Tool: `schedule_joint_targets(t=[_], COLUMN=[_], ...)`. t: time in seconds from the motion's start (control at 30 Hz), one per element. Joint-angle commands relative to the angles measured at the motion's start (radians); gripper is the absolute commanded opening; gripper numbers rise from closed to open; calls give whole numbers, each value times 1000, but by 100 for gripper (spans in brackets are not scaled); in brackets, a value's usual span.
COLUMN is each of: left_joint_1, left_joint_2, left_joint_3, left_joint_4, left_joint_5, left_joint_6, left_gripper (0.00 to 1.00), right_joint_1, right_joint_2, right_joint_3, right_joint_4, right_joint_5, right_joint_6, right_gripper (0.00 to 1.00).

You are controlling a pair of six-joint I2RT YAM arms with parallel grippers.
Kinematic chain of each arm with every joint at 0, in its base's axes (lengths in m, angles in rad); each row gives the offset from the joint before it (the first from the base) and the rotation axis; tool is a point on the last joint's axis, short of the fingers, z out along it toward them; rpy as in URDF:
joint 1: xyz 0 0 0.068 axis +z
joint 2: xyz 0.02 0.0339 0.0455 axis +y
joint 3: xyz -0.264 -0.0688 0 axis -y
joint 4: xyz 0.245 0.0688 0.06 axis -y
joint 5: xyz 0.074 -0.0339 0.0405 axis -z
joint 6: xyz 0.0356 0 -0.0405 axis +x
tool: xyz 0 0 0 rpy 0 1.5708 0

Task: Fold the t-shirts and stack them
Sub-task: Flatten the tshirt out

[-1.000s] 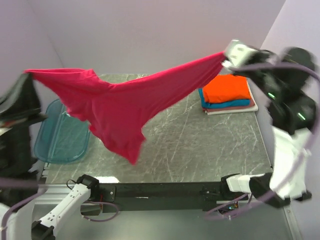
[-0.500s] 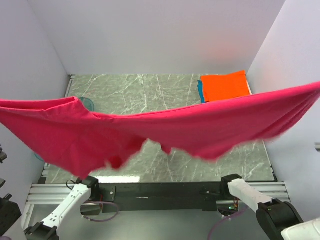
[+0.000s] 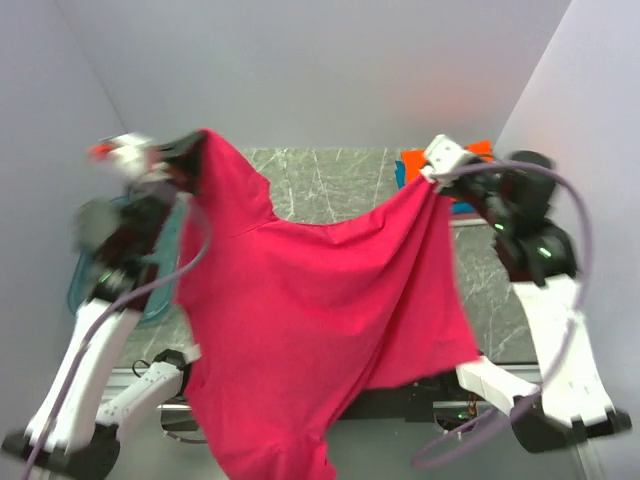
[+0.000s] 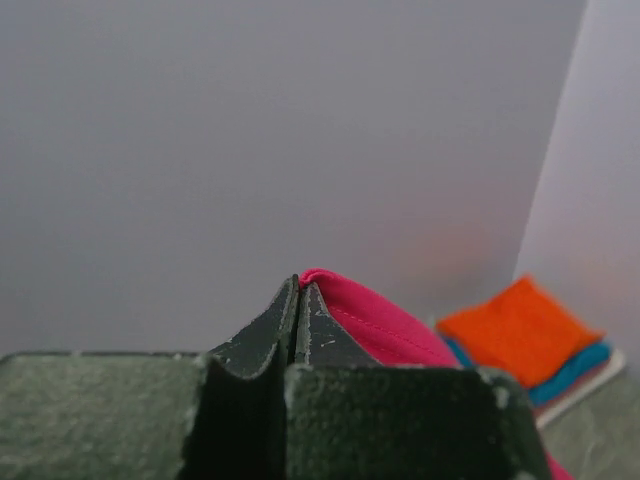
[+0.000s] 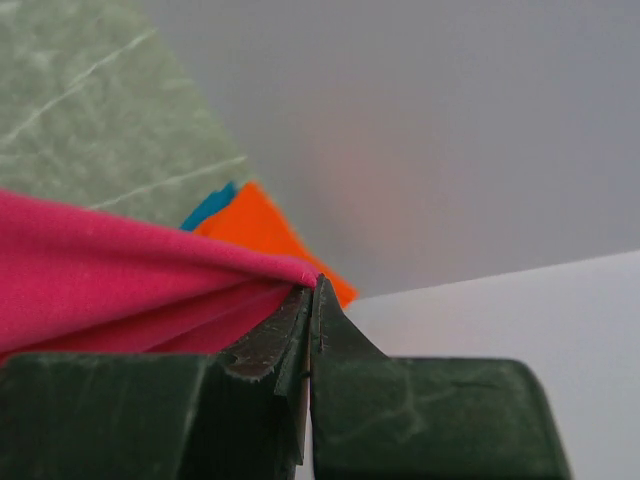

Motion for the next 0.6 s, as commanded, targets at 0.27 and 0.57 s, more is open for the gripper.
schedule_joint_targets(t=[0.27, 0.57], left_joint_1=[42, 186], left_joint_2=[670, 1068], left_joint_3=[-62, 265], left_joint_4=[71, -11], left_joint_5=[-204, -425], left_joint_6=[74, 22], left_gripper=[0, 0], right_joint_1=[-23, -9], right_joint_2=[583, 1065], right_joint_3=[-277, 197], right_joint_4=[472, 383], right_joint_5=[-102, -47], right_joint_6=[19, 84], right_gripper=[0, 0])
